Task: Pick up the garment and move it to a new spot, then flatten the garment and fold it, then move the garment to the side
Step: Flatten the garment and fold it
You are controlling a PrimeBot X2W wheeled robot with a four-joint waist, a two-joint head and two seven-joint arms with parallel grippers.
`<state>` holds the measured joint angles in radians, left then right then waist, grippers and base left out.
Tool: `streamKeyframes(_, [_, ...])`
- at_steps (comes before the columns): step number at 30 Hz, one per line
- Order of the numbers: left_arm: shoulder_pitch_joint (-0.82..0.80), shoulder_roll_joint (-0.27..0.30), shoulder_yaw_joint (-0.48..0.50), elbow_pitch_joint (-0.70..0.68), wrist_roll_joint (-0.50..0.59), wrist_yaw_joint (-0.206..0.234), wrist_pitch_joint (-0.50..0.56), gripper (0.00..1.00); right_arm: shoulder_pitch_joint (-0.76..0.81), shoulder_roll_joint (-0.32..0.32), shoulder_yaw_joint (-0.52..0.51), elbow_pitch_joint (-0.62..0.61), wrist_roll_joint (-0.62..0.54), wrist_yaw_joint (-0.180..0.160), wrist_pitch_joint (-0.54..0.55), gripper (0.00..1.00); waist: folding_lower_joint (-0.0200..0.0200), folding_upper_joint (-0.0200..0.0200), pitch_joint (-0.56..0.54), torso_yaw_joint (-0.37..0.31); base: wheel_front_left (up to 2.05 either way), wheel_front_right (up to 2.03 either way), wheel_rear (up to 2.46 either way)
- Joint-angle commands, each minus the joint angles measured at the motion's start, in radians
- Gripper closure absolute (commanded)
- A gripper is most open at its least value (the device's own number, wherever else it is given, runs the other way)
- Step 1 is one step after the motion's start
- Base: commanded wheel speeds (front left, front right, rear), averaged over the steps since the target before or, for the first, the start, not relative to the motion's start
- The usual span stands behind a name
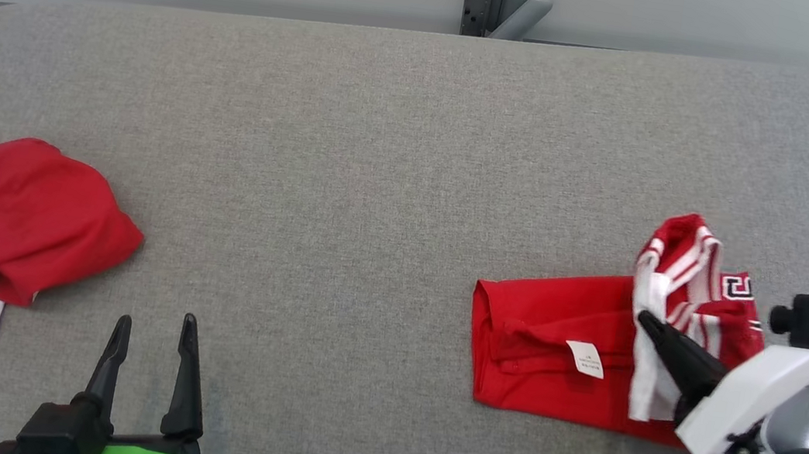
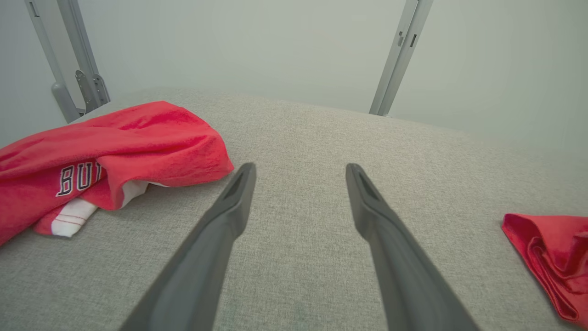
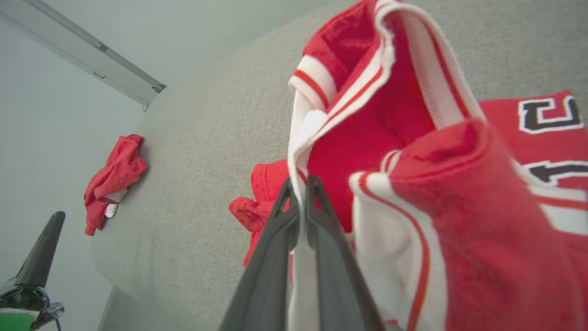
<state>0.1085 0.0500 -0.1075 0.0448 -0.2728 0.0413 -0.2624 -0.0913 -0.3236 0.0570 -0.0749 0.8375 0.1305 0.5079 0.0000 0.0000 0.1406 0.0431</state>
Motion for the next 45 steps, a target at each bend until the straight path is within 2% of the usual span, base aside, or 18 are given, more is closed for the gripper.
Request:
streamKeyframes(1, [-0.001,0.001,-0.002,0.004,0.001,0.0,-0.003,0.0,-0.029,0.044,0.022,0.019,-0.04,0.0,-0.016,1.0,0.0,0.0,-0.002,0.006,0.0,0.0,0.0])
streamKeyframes(6, [-0.007,0.001,-0.007,0.006,-0.007,0.002,-0.003,0.0,-0.048,0.167,0.115,0.088,-0.115,0.0,-0.047,1.0,0.0,0.0,-0.005,0.027,0.0,0.0,0.0])
streamKeyframes(9, [-0.004,0.001,-0.012,0.009,-0.01,0.004,-0.003,0.0,-0.055,0.204,0.148,0.138,-0.165,0.0,-0.073,1.0,0.0,0.0,-0.001,0.039,0.0,0.0,0.0])
streamKeyframes(19, [-0.003,0.001,-0.008,0.017,-0.01,0.008,-0.003,0.0,-0.072,0.254,0.177,0.255,-0.219,0.0,-0.169,1.0,0.0,0.0,-0.003,0.057,0.0,0.0,0.0])
streamKeyframes(20, [-0.001,0.001,-0.007,0.019,-0.01,0.008,-0.003,0.0,-0.075,0.257,0.183,0.254,-0.22,0.0,-0.181,0.56,0.0,0.0,-0.004,0.056,0.0,0.0,0.0])
streamKeyframes(21, [0.001,0.001,-0.006,0.02,-0.009,0.008,-0.003,0.0,-0.078,0.258,0.192,0.249,-0.222,0.0,-0.191,0.0,0.0,0.0,-0.006,0.055,0.0,0.0,0.0])
streamKeyframes(26, [0.015,0.001,0.001,0.022,-0.004,0.005,-0.003,0.0,-0.067,0.232,0.211,0.201,-0.252,0.0,-0.231,0.0,0.0,0.0,-0.017,0.045,0.0,0.0,0.0])
streamKeyframes(29, [0.028,0.001,0.01,0.022,-0.001,0.004,-0.003,0.0,-0.042,0.209,0.21,0.121,-0.251,0.0,-0.256,0.0,0.0,0.0,-0.026,0.035,0.0,0.0,0.0])
streamKeyframes(36, [0.04,0.001,0.022,0.013,0.0,0.01,-0.003,0.0,0.025,0.136,0.098,-0.055,-0.328,0.0,-0.355,0.0,0.0,0.0,-0.051,0.007,0.0,0.0,0.0])
streamKeyframes(40, [0.053,0.001,0.023,0.011,-0.006,0.013,-0.003,0.0,0.071,0.113,0.001,-0.067,-0.369,0.0,-0.419,0.0,0.0,0.0,-0.069,-0.007,0.0,0.0,0.0])
streamKeyframes(45, [0.071,0.001,0.026,0.013,-0.008,0.012,-0.003,0.0,0.123,0.104,-0.085,-0.003,-0.422,0.0,-0.509,0.0,0.0,0.0,-0.095,-0.022,0.0,0.0,0.0])
